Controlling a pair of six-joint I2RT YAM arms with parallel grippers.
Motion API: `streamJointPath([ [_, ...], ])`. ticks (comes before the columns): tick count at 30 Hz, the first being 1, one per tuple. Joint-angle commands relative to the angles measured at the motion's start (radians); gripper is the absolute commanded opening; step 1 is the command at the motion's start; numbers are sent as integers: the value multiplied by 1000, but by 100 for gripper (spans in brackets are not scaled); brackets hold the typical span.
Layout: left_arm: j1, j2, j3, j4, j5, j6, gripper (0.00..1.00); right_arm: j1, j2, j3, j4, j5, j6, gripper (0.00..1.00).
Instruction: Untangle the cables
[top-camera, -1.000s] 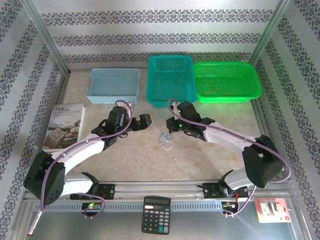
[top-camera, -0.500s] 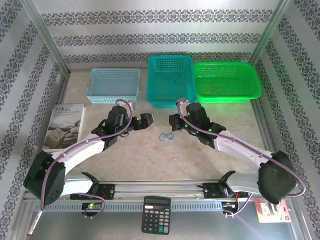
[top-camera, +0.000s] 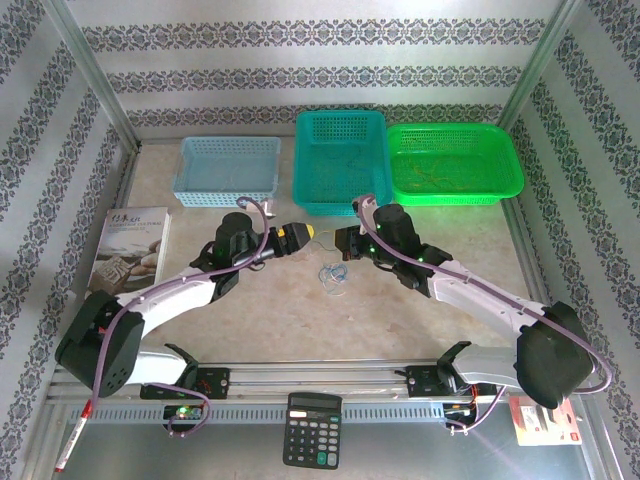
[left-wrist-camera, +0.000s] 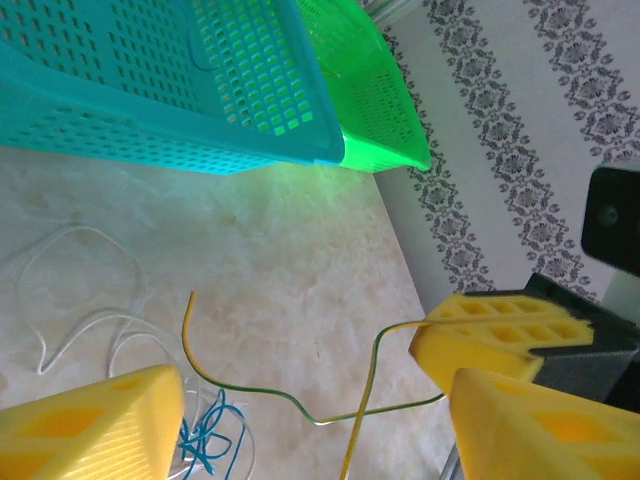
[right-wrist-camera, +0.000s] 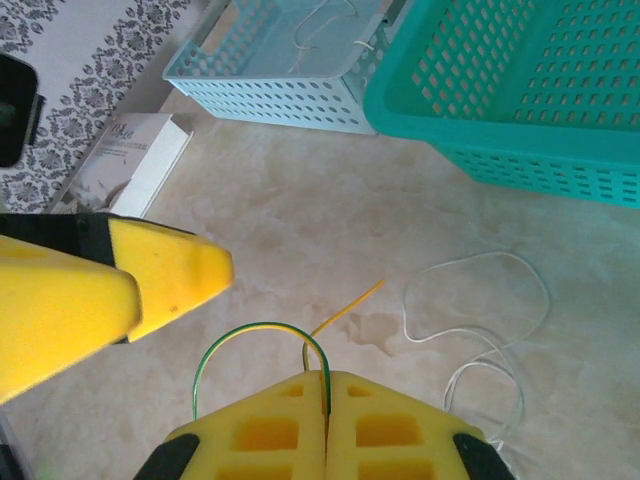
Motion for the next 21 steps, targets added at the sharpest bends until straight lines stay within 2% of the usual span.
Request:
streamJointPath([
  [1,-9,19,-19,132,58,-30,66,-13,-4,18,39,-35,26,0],
  [15,-44,68,-25,234,89,-51,47,-23,-5,18,53,-57,47,0],
  [18,-49,72,-21,241,95,-51,39,-23,-6,17,57,-59,49,0],
  [21,-52,72,-16,250,94,-58,24,-23,-6,17,57,-62,49,0],
])
